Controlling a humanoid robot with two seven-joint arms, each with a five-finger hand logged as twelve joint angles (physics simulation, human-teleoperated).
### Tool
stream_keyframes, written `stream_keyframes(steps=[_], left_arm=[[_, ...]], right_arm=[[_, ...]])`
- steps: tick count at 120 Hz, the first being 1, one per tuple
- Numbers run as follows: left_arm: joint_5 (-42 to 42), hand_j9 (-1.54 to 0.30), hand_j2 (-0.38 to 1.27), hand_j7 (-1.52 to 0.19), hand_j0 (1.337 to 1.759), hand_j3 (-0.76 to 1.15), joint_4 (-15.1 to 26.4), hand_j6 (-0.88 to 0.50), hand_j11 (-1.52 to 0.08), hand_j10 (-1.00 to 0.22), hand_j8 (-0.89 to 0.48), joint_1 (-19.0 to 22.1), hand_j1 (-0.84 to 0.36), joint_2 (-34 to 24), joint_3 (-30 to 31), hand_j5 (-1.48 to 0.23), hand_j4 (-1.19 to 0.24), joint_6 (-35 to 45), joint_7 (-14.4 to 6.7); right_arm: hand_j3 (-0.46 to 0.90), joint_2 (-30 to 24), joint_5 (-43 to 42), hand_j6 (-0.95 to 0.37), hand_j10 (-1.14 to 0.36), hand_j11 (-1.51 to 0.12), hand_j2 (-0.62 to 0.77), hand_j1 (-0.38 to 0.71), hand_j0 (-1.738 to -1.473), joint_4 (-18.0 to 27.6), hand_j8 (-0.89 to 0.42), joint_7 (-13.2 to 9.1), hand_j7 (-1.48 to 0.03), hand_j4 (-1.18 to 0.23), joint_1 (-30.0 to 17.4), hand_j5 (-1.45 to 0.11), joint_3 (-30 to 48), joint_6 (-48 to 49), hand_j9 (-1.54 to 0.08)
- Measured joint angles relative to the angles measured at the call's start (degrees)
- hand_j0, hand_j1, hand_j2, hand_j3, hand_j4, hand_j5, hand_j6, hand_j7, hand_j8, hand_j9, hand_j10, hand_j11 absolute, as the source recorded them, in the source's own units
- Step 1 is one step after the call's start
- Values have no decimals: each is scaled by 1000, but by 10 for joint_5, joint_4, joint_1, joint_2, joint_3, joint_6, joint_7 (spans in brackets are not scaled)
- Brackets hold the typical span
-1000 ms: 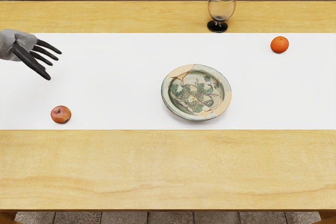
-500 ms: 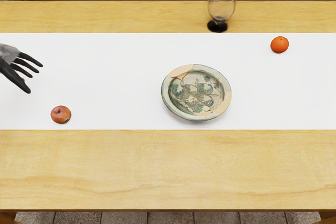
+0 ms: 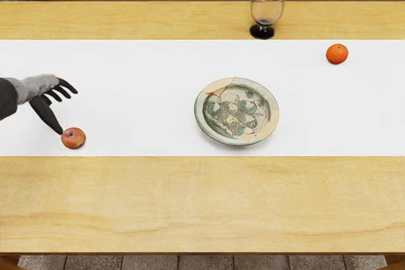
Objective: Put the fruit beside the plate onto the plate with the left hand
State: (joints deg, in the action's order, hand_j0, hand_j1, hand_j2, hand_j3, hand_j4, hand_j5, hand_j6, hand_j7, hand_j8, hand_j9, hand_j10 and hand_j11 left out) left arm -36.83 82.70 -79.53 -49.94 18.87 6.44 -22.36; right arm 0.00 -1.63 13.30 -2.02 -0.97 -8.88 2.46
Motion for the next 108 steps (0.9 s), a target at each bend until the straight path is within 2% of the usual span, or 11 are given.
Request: stream_keyframes(steps=[13, 34, 64, 108], left_arm=[[-28, -410, 66, -411, 1658, 0, 52, -320, -410, -319, -319, -8, -27, 0, 31, -411, -319, 66, 2], [-42, -425, 68, -425, 1658, 0, 101, -330, -425, -329, -330, -7, -41, 0, 56, -425, -330, 95, 0], [-57, -444, 71, -444, 1658, 0, 110, -344, -443, -343, -344, -7, -58, 22, 98, -444, -344, 159, 0], [-76, -566, 90, -566, 1658, 0, 109, -438, -566, -437, -438, -4, -171, 27, 132, -566, -437, 186, 0]], right_arm=[[0, 0, 0, -29, -29, -38, -6, -314, -1658, 0, -29, 0, -38, -29, 0, -38, 0, 0, -38], [0, 0, 0, -29, -29, -38, -6, -314, -1658, 0, -29, 0, -38, -29, 0, -38, 0, 0, -38], [0, 0, 0, -29, -29, -38, -6, -314, -1658, 0, -29, 0, -38, -29, 0, -38, 0, 0, -38], [0, 0, 0, -29, -29, -38, -6, -314, -1658, 0, -29, 0, -38, -29, 0, -38, 0, 0, -38]])
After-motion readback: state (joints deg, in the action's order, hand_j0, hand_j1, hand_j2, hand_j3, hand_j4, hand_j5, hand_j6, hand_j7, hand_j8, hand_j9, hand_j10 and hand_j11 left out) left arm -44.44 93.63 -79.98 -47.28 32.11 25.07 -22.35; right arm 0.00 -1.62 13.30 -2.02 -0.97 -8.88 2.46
